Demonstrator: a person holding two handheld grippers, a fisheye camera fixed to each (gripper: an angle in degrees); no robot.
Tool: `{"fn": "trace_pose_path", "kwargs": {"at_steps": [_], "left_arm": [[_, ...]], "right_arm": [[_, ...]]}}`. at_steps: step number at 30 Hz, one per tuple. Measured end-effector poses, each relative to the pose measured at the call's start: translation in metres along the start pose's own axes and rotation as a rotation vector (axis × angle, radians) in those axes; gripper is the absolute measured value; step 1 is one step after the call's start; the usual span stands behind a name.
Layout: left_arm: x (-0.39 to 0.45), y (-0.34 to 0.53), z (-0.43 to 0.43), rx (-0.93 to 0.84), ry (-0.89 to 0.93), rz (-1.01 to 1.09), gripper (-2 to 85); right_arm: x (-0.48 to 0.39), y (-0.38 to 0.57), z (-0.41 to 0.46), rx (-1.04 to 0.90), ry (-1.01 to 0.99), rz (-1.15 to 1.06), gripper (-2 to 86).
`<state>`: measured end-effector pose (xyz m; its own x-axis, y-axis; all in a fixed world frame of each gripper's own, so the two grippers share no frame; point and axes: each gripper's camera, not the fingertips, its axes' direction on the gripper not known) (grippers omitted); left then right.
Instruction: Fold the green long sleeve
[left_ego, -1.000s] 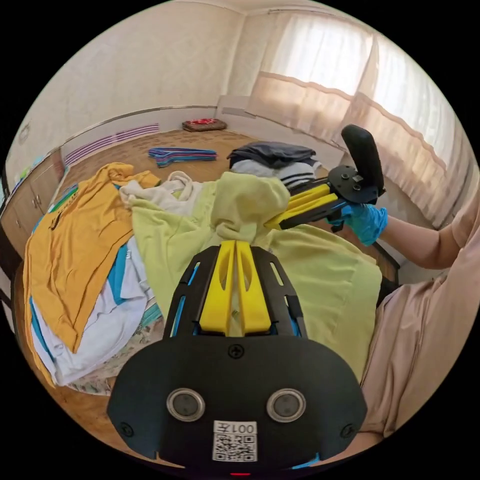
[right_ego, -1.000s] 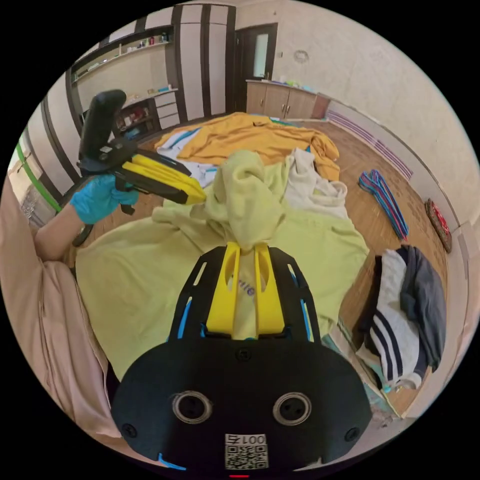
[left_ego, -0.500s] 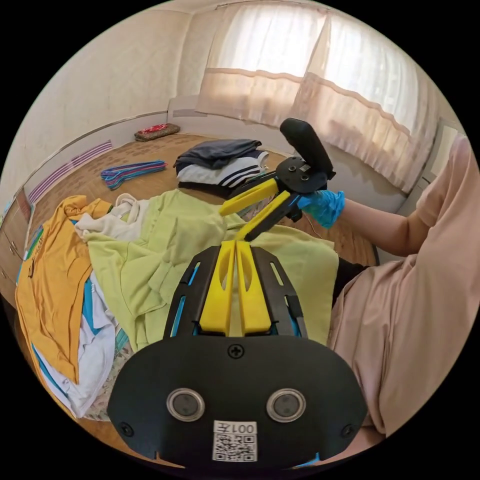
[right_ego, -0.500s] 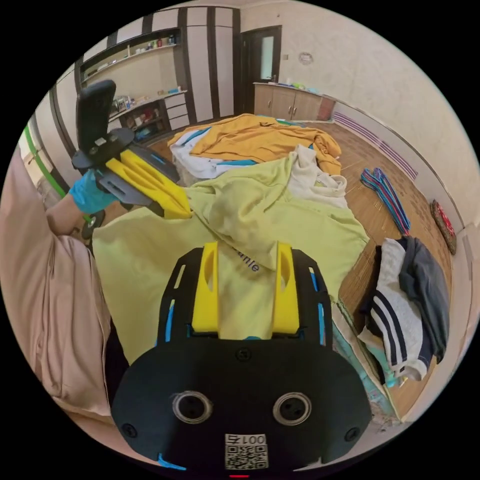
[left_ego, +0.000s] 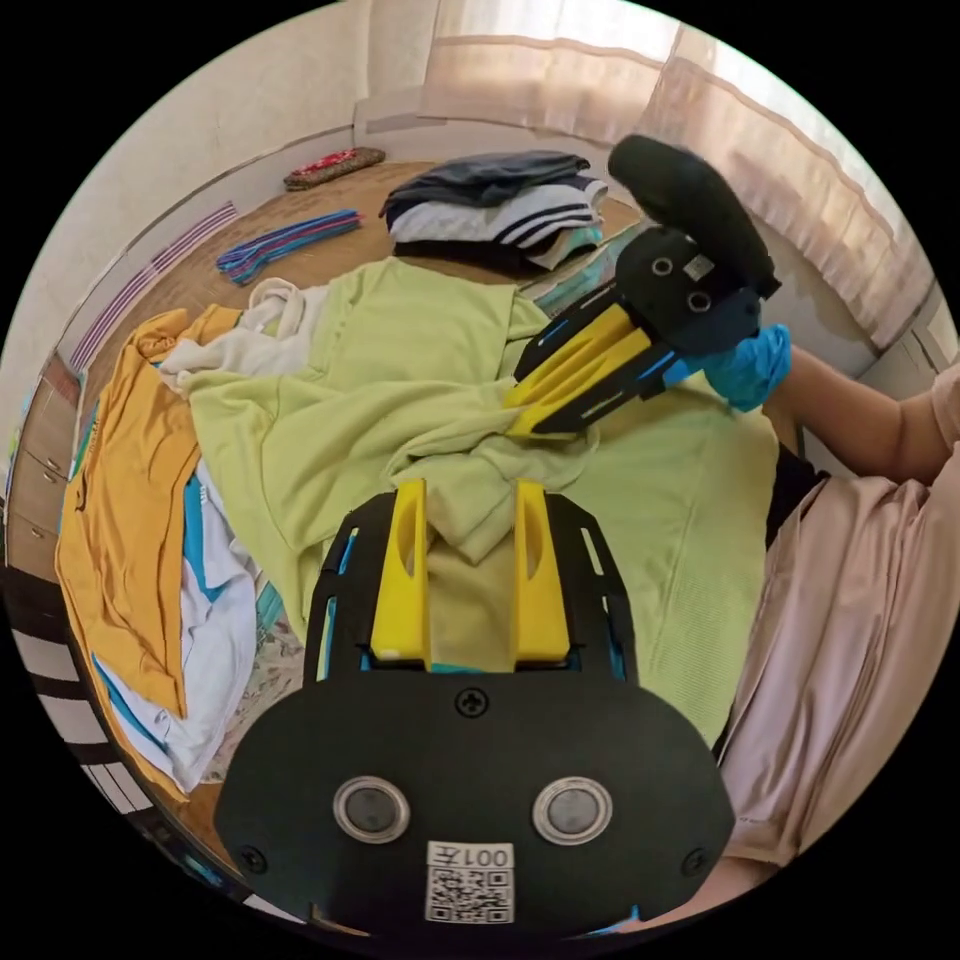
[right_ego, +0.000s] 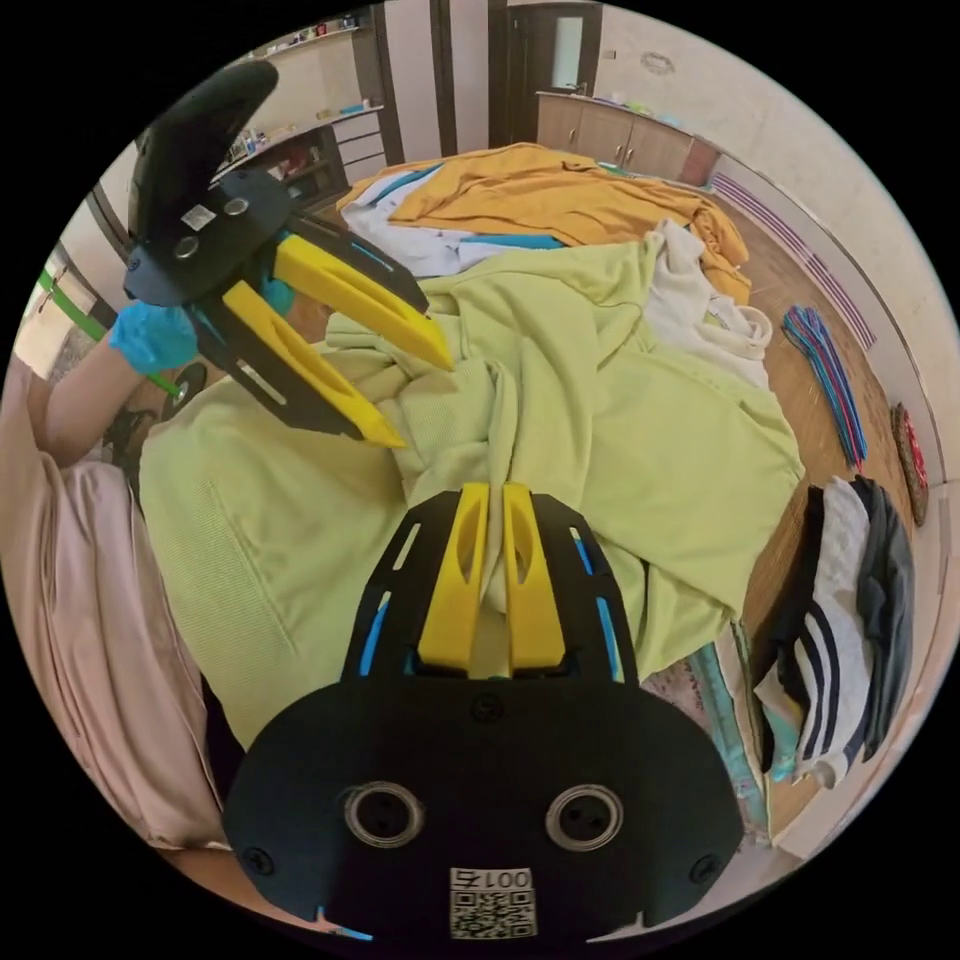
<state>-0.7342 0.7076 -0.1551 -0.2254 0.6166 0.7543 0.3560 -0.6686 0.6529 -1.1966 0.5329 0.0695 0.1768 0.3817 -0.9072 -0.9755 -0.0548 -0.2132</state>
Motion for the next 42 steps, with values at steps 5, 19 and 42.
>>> {"fn": "trace_pose_path", "kwargs": {"at_steps": [5,19,42], "left_arm": [[0.014,-0.016,0.015,-0.070,0.032,0.078,9.0],[0.045,-0.024,-0.010,-0.011,-0.064,0.040,0.0],[0.053,0.001,-0.058,0.164,-0.163,-0.075,0.3]], "right_arm": [[0.011,0.024,-0.039,0.150,0.010,0.084,1.2],[0.052,0.030,-0.113,0.466,-0.162,0.161,0.8],[0.066,0.036,-0.143,0.531,-0.276,0.170,4.7]]}}
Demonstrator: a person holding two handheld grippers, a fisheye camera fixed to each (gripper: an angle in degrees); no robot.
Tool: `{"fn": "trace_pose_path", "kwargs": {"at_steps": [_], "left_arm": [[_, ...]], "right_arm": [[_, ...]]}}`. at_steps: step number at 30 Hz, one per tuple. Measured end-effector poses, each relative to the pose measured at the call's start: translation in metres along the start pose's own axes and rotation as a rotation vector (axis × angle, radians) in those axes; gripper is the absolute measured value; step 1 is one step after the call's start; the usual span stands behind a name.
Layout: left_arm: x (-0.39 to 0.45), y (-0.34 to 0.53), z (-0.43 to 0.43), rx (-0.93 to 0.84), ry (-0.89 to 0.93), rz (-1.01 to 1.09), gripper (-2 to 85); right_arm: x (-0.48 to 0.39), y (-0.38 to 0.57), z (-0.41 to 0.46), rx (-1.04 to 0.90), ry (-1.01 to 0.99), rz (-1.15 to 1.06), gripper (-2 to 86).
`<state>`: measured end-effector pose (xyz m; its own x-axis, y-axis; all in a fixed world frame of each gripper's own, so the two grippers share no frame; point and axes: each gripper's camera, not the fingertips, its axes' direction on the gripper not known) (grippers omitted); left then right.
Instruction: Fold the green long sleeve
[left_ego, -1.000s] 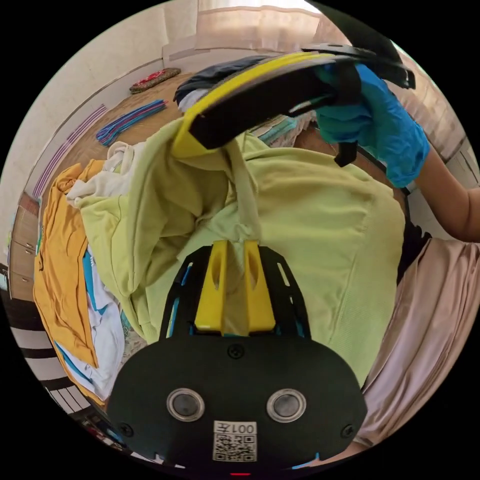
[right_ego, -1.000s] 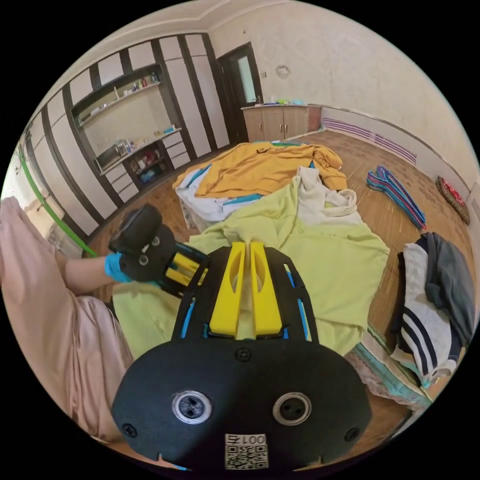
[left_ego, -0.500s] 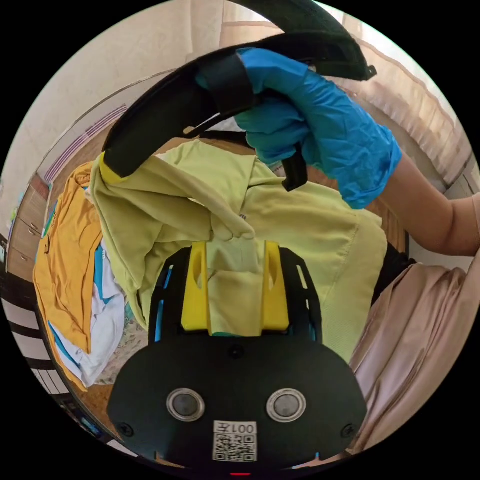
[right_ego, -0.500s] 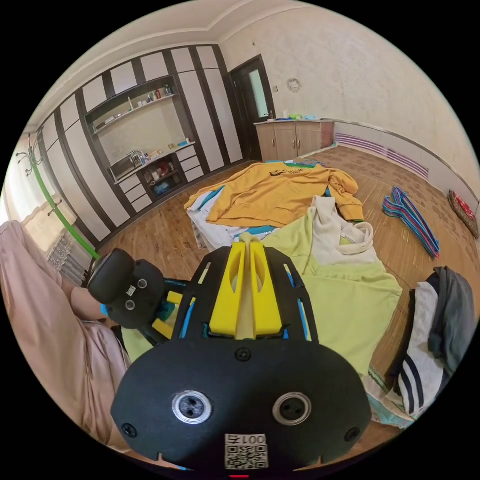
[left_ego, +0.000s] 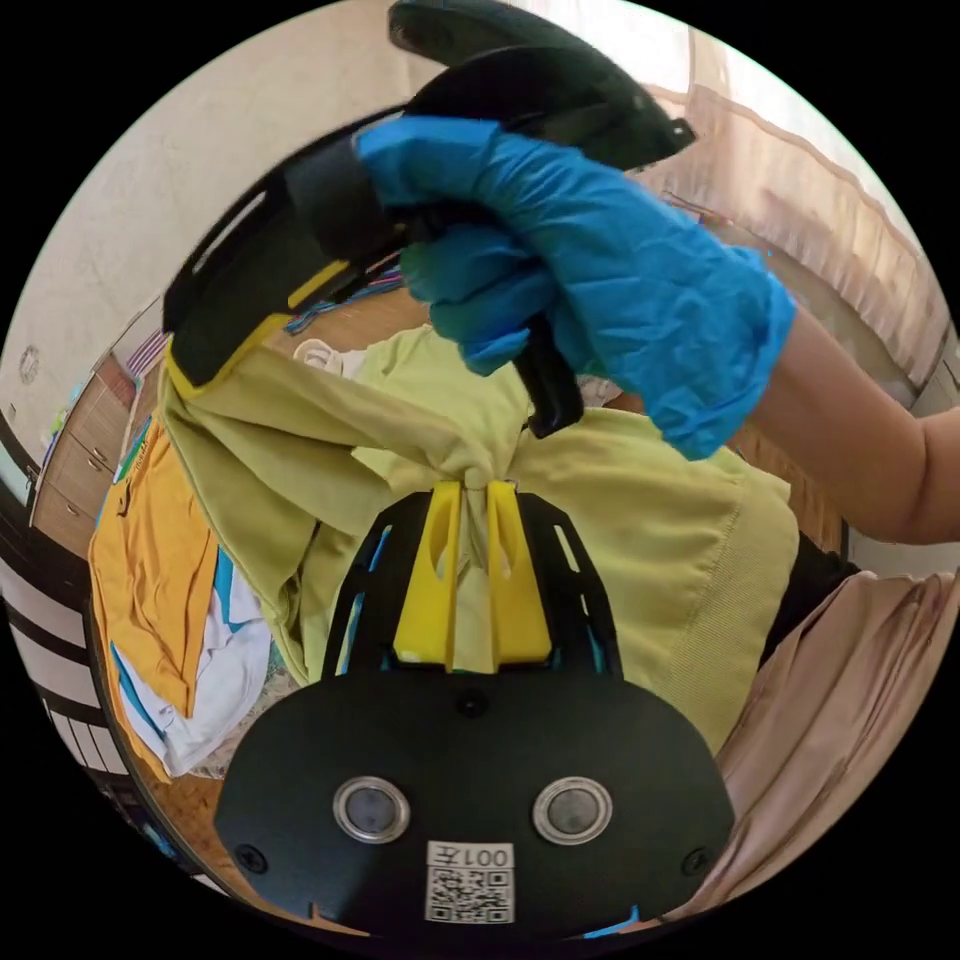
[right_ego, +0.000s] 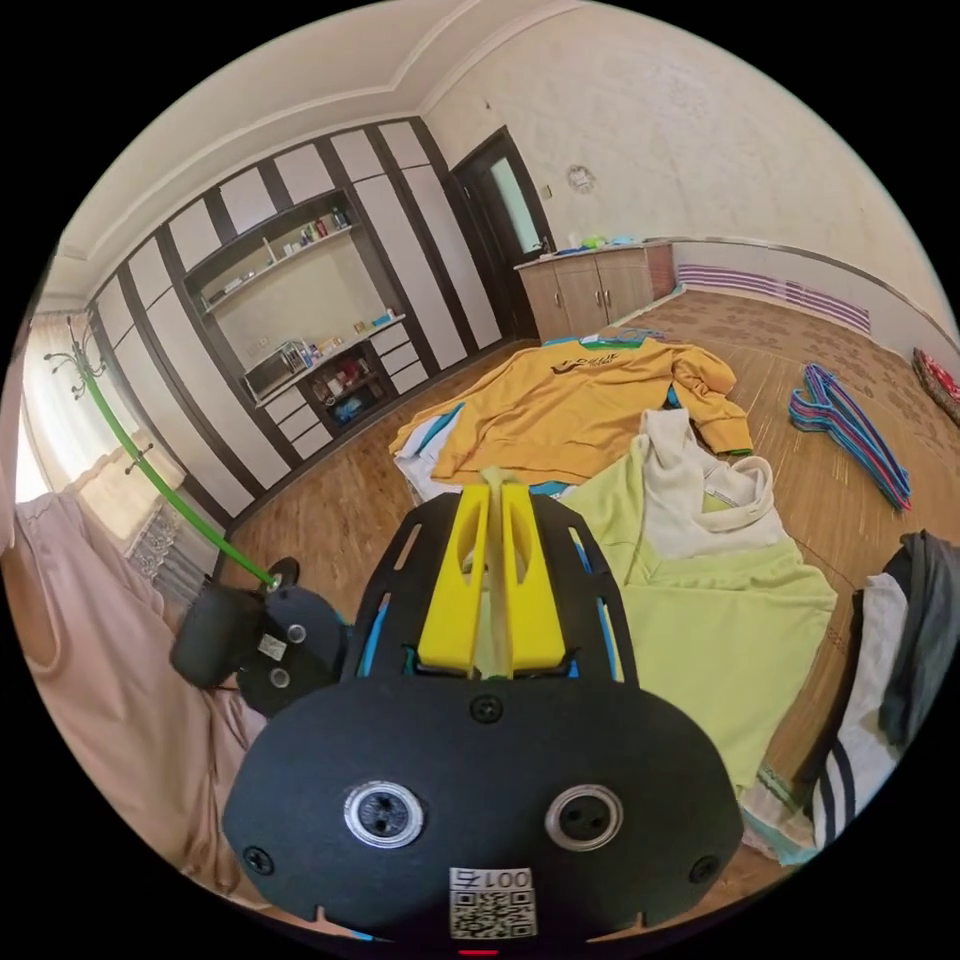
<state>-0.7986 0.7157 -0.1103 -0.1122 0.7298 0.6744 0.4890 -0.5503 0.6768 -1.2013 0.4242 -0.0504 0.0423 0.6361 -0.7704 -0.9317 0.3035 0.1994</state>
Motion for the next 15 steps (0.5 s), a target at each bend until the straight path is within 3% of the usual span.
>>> {"fn": "trace_pose_path", "kwargs": {"at_steps": [9,15], "left_arm": [[0.003,0.010,-0.050,0.120,-0.016,-0.016,-0.6],[-0.002,0.012,-0.068,0.196,0.006,-0.088,-0.7]], "right_arm": [[-0.021,0.027,-0.053,-0.007,0.237,-0.053,12.0],[-0.049,0.074,-0.049,-0.250,0.277,-0.078,15.5]]}}
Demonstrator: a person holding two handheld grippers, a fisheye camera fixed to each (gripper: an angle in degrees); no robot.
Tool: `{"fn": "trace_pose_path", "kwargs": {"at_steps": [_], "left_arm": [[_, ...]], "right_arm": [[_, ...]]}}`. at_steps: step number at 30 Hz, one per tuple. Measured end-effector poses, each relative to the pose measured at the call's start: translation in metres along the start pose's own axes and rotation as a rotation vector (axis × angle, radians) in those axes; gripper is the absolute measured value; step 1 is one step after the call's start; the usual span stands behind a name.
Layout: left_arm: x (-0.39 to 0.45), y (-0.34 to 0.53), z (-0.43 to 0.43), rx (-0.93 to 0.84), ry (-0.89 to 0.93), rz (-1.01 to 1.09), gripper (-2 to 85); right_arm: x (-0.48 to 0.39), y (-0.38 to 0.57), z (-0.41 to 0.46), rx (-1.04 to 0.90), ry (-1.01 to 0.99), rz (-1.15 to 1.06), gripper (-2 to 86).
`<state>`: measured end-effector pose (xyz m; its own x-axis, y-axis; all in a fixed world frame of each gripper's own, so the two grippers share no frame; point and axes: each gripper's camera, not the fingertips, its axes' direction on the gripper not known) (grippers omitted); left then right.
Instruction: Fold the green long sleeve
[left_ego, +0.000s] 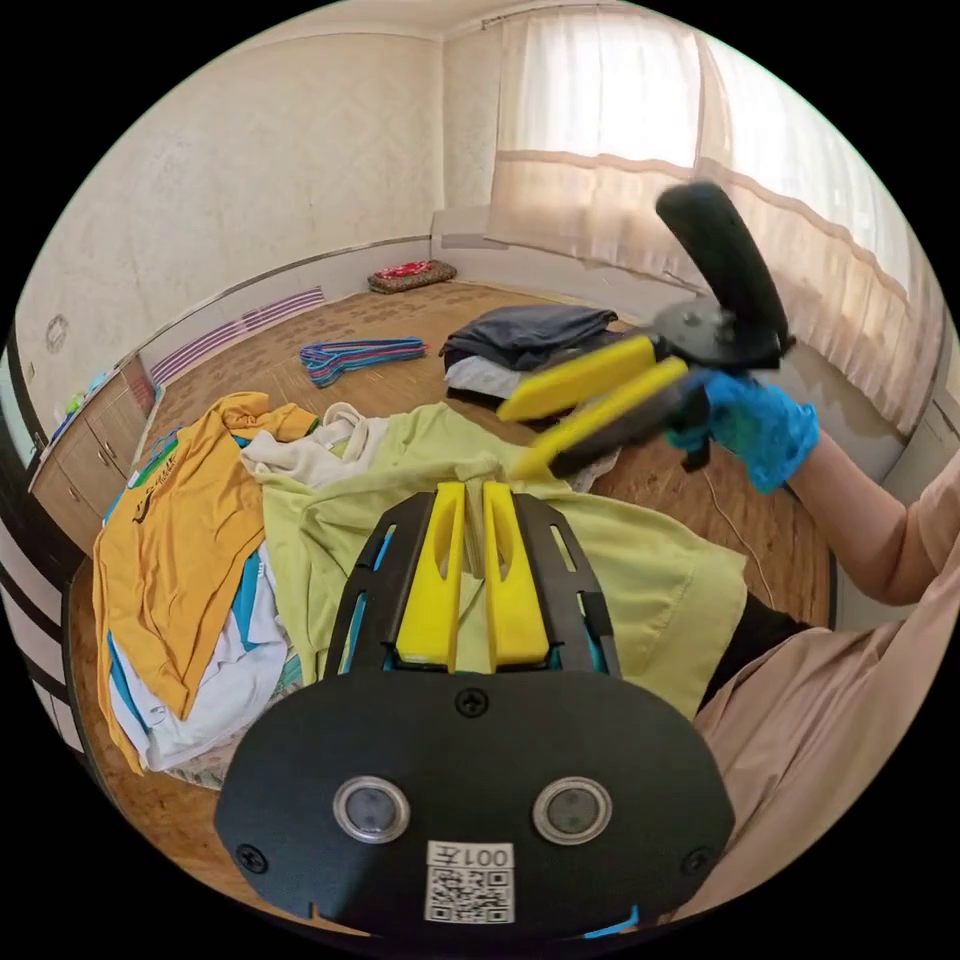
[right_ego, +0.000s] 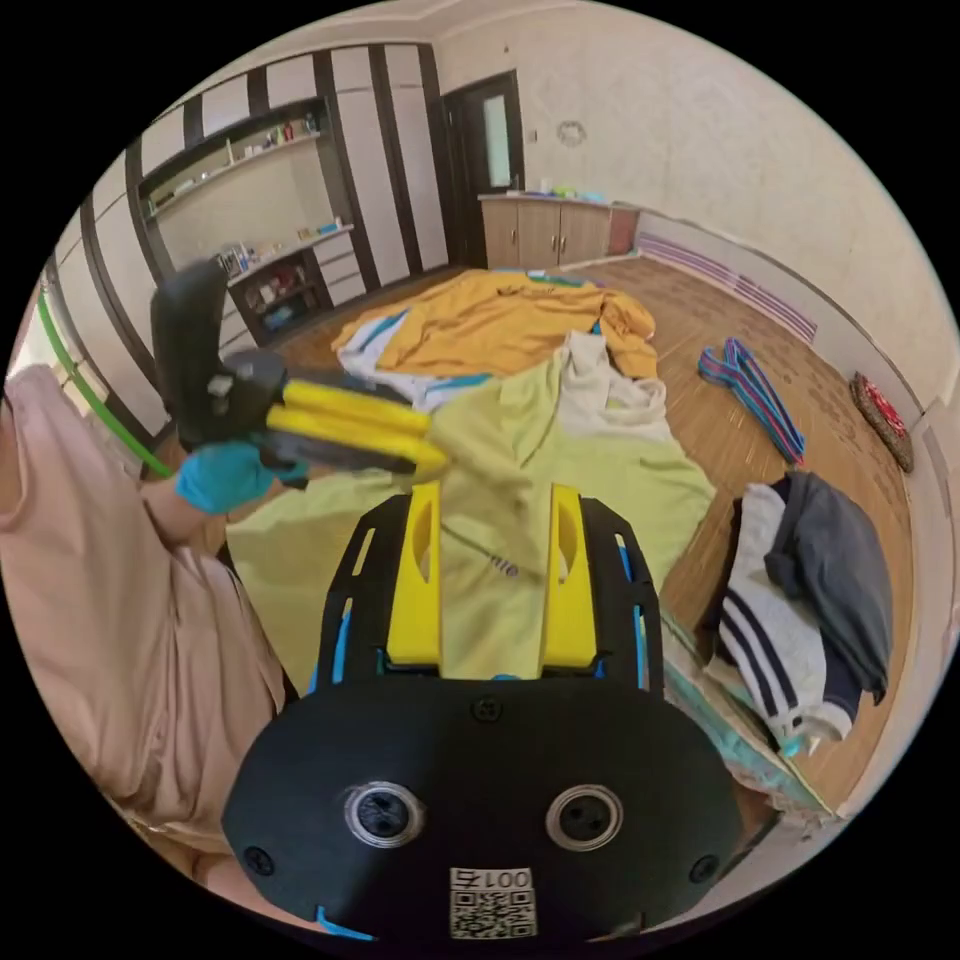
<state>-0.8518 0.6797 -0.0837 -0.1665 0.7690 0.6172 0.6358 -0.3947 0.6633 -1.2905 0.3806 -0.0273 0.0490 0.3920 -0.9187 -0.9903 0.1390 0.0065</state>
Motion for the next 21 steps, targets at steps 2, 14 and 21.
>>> {"fn": "trace_pose_path", "kwargs": {"at_steps": [2,14,21], "left_arm": [[0.001,-0.001,-0.004,0.017,0.002,-0.022,-0.7],[0.037,-0.012,-0.017,0.041,0.043,0.052,0.0],[0.041,0.012,-0.007,-0.013,0.012,0.158,0.9]], "right_arm": [[-0.017,0.009,0.013,-0.031,0.044,0.003,17.3],[-0.055,-0.012,0.059,0.063,0.168,0.145,6.6],[-0.062,-0.003,0.043,-0.012,0.491,-0.006,5.3]]}}
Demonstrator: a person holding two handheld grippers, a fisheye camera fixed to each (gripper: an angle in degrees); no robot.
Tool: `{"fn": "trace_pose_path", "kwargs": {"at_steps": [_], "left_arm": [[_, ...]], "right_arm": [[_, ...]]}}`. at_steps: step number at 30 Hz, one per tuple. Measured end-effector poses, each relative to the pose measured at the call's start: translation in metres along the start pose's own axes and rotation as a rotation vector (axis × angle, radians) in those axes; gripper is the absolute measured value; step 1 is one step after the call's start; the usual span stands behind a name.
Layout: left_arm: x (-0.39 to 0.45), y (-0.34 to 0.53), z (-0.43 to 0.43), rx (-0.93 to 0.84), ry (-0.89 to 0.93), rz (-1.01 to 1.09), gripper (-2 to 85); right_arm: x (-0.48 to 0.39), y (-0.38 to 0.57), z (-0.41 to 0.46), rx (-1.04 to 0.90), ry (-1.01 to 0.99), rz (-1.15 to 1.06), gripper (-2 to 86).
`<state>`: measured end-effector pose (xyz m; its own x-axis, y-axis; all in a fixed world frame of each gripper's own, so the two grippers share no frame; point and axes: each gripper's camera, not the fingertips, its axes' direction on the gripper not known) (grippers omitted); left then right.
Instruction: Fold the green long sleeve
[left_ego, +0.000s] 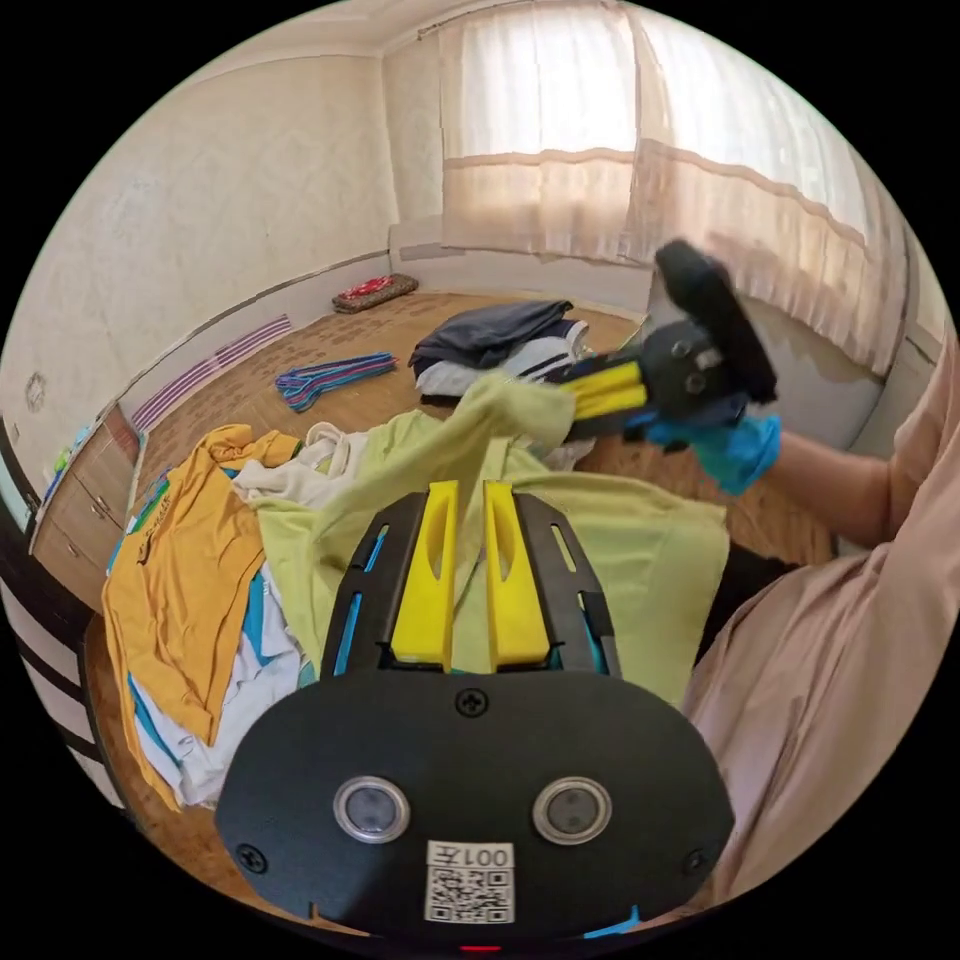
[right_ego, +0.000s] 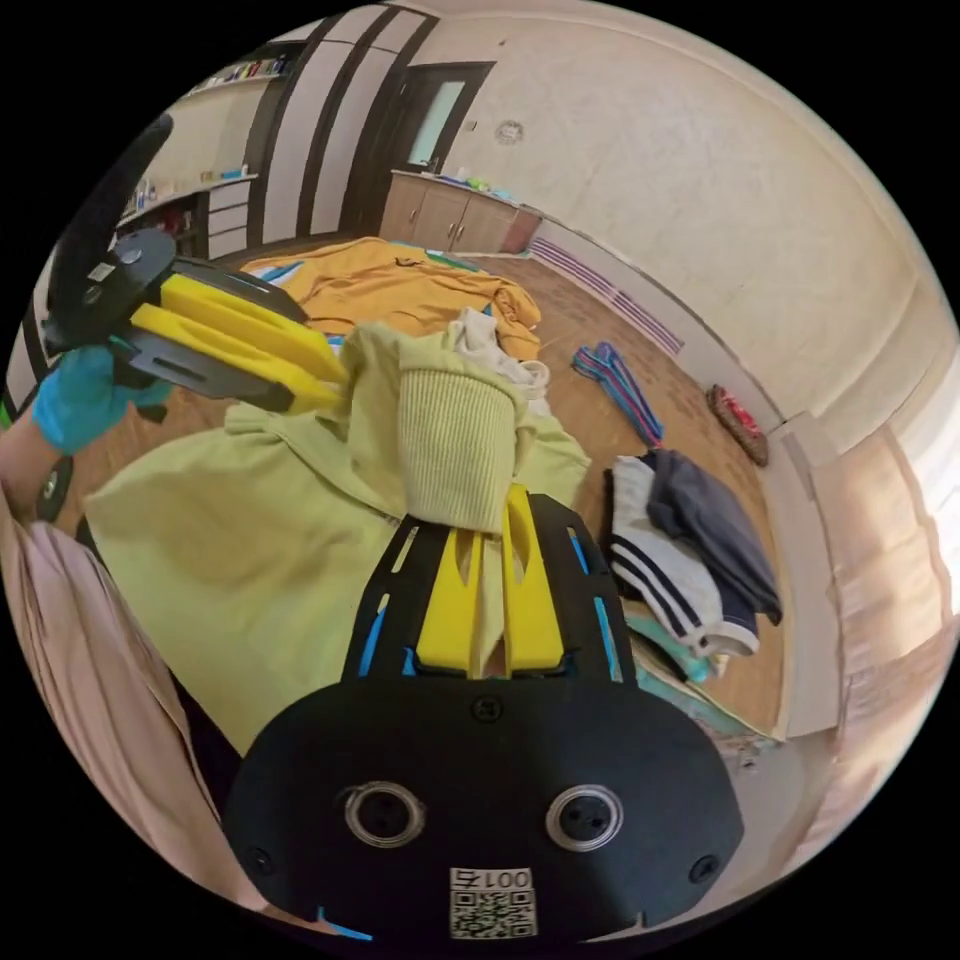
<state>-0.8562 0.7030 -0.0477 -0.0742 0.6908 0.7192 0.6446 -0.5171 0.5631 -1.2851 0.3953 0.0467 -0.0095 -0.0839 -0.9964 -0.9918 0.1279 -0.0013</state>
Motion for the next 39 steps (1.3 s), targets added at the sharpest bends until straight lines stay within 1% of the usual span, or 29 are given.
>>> {"fn": "trace_pose_path", "kwargs": {"at_steps": [3,5,7,8,11,13,16,18,20,23,24,25,31,34,39], "left_arm": [[-0.007,0.017,0.023,-0.128,-0.091,0.024,2.3],[-0.018,0.029,0.038,-0.189,-0.123,-0.011,3.2],[-0.035,0.042,0.053,-0.246,-0.146,-0.064,5.0],[-0.039,0.045,0.057,-0.260,-0.145,-0.071,5.4],[-0.049,0.052,0.073,-0.298,-0.126,-0.064,7.1],[-0.050,0.052,0.085,-0.326,-0.124,-0.035,8.2],[-0.048,0.049,0.097,-0.355,-0.138,-0.005,9.0],[-0.047,0.047,0.100,-0.358,-0.142,0.000,9.1],[-0.047,0.047,0.100,-0.348,-0.137,-0.009,8.8],[-0.049,0.049,0.101,-0.348,-0.148,-0.023,8.2],[-0.050,0.050,0.102,-0.349,-0.163,-0.024,7.9],[-0.052,0.051,0.103,-0.354,-0.172,-0.026,7.7],[-0.057,0.054,0.114,-0.375,-0.212,-0.021,7.4],[-0.058,0.057,0.124,-0.391,-0.214,-0.008,6.8],[-0.058,0.059,0.136,-0.393,-0.242,0.006,4.0]], "right_arm": [[0.003,0.010,-0.008,-0.008,0.003,-0.053,4.8],[0.001,0.016,-0.008,-0.055,0.016,-0.095,4.3],[-0.001,0.024,-0.001,-0.159,-0.001,-0.137,4.0],[-0.002,0.027,0.001,-0.183,-0.015,-0.142,4.0],[-0.010,0.039,0.013,-0.292,-0.145,-0.179,3.6],[-0.019,0.047,0.023,-0.404,-0.207,-0.242,3.4],[-0.019,0.051,0.028,-0.493,-0.239,-0.266,3.4],[-0.009,0.048,0.028,-0.511,-0.248,-0.242,3.6],[0.006,0.042,0.025,-0.485,-0.248,-0.202,3.9],[0.032,0.024,0.024,-0.354,-0.239,-0.098,3.5],[0.041,0.017,0.028,-0.281,-0.262,-0.045,3.2],[0.048,0.008,0.035,-0.215,-0.295,-0.002,3.0],[0.058,-0.050,0.108,-0.055,-0.374,0.135,3.6],[0.050,-0.087,0.153,-0.019,-0.390,0.171,5.1],[0.023,-0.150,0.225,-0.082,-0.441,0.138,8.0]]}}
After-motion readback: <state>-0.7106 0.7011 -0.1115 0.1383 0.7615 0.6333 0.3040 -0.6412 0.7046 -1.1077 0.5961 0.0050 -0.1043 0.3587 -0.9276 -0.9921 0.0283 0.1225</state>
